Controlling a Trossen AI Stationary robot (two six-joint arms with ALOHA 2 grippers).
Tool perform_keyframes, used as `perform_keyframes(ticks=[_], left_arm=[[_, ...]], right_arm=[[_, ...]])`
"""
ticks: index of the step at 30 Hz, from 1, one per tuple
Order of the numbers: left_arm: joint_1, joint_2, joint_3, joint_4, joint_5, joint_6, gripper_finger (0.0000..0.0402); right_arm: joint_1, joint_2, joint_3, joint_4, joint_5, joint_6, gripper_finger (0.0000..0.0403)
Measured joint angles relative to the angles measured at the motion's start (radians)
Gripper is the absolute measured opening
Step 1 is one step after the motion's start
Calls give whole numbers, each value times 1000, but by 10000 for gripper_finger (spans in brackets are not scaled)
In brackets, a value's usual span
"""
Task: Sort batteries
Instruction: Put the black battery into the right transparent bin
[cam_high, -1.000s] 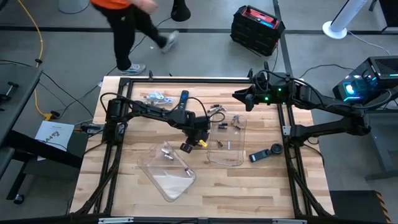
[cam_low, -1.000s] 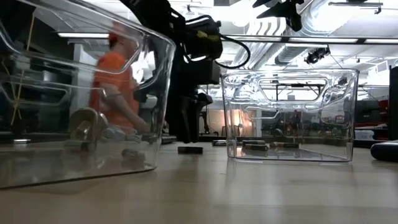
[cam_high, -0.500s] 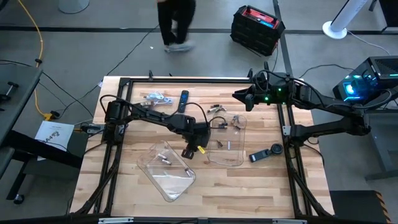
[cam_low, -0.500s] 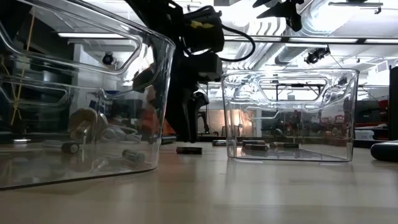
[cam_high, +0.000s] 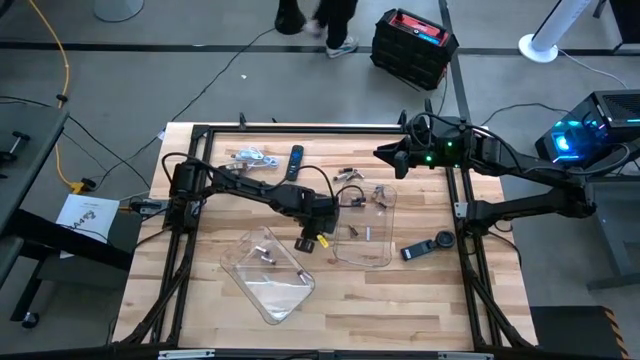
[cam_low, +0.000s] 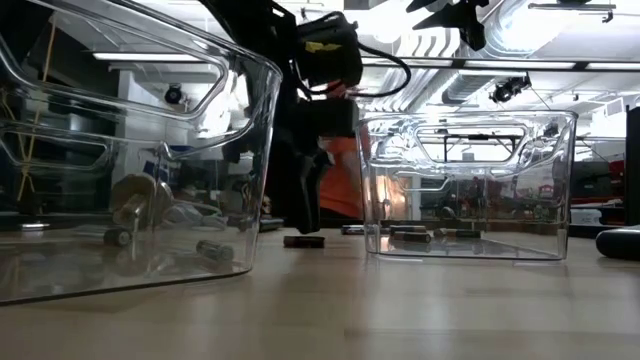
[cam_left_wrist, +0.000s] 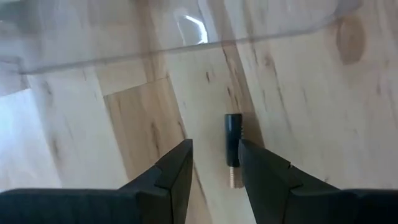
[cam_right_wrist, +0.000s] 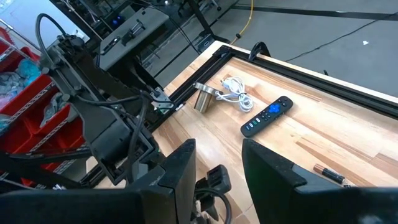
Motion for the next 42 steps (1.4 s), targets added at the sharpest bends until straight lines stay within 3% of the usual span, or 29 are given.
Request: perform_keyframes(ticks=[9,14,16,19,23,36,42], left_arm=[[-4,49,4,3,54,-94,122],[-5,59,5,-2,54,11,116],[-5,59,4,-5,47,56,95],[-2,57,3,-30,50,93,30],[20,57,4,-57,55,115,19],[175,-114,-4,-116,19,96,8],[212,-215,-3,54,75,-12,8]], right_arm=[[0,0,0,-1,0,-9,126],[0,0,0,-2,0,-16,126],[0,0,0,-2,0,-16,126],[0,0,0,-3,0,-16,126],[0,0,0,-7,0,-16,126],[0,-12,0,9,-3,-19,126],[0,-71,0,14,-12,-19,126]])
